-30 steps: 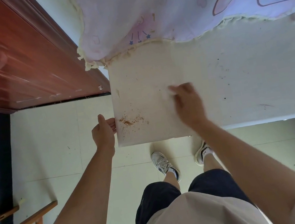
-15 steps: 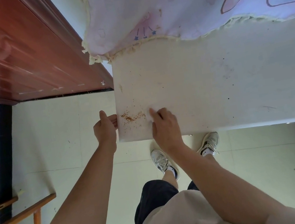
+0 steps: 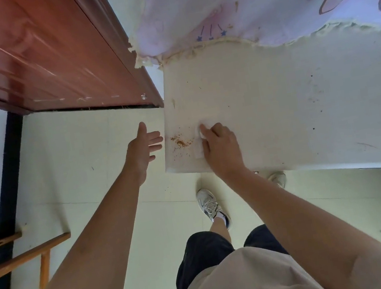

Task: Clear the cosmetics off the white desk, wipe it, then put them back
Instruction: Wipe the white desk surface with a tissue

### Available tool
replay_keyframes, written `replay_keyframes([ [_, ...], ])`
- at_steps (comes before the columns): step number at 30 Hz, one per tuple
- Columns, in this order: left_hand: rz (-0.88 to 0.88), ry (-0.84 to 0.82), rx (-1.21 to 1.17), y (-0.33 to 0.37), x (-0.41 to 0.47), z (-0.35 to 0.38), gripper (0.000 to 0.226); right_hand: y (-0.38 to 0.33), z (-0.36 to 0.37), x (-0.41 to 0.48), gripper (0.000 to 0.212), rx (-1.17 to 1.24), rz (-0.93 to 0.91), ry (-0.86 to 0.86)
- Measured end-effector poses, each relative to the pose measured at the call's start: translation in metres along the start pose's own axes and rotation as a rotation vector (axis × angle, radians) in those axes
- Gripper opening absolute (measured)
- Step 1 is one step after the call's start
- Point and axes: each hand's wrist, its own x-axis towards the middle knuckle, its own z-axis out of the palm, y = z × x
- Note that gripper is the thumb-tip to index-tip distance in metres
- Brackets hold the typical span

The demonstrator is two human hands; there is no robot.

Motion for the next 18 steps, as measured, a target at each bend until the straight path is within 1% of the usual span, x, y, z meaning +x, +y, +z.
replay_keyframes([
  [2, 0.009, 0.099, -0.042, 0.001, 0.001, -0.013, 0.058, -0.031, 0.019, -0.001, 0.038, 0.018, -0.096, -0.06],
  [4, 0.0, 0.176, -0.085, 0.002, 0.002, -0.024, 0.055, -0.047, 0.031, 0.0, 0.042, 0.022, -0.139, -0.126],
  [7, -0.033, 0.226, -0.118, -0.003, 0.006, -0.032, 0.054, -0.051, 0.027, 0.01, 0.037, 0.096, -0.301, -0.3],
  [8, -0.045, 0.232, -0.134, -0.006, 0.008, -0.032, 0.054, -0.047, 0.02, 0.015, 0.035, 0.134, -0.365, -0.348],
  [9, -0.062, 0.234, -0.16, -0.008, 0.01, -0.031, 0.054, -0.04, 0.011, 0.02, 0.036, 0.166, -0.391, -0.371],
  [10, -0.086, 0.232, -0.187, -0.01, 0.012, -0.03, 0.054, -0.031, 0.002, 0.026, 0.039, 0.195, -0.354, -0.362],
  [11, -0.106, 0.226, -0.204, -0.012, 0.014, -0.027, 0.055, -0.019, -0.009, 0.033, 0.041, 0.216, -0.258, -0.311],
  [12, -0.119, 0.214, -0.205, -0.015, 0.015, -0.024, 0.056, -0.004, -0.019, 0.042, 0.042, 0.215, -0.135, -0.225],
  [14, -0.133, 0.17, -0.2, -0.017, 0.017, -0.015, 0.057, 0.031, -0.038, 0.062, 0.04, 0.127, 0.099, -0.061],
  [15, -0.135, 0.133, -0.21, -0.018, 0.017, -0.011, 0.058, 0.047, -0.048, 0.071, 0.039, 0.064, 0.189, -0.019],
  [16, -0.133, 0.09, -0.223, -0.018, 0.016, -0.006, 0.059, 0.059, -0.054, 0.08, 0.039, 0.009, 0.249, 0.006],
  [18, -0.127, 0.036, -0.231, -0.019, 0.015, 0.003, 0.06, 0.069, -0.058, 0.091, 0.038, -0.065, 0.278, 0.021],
])
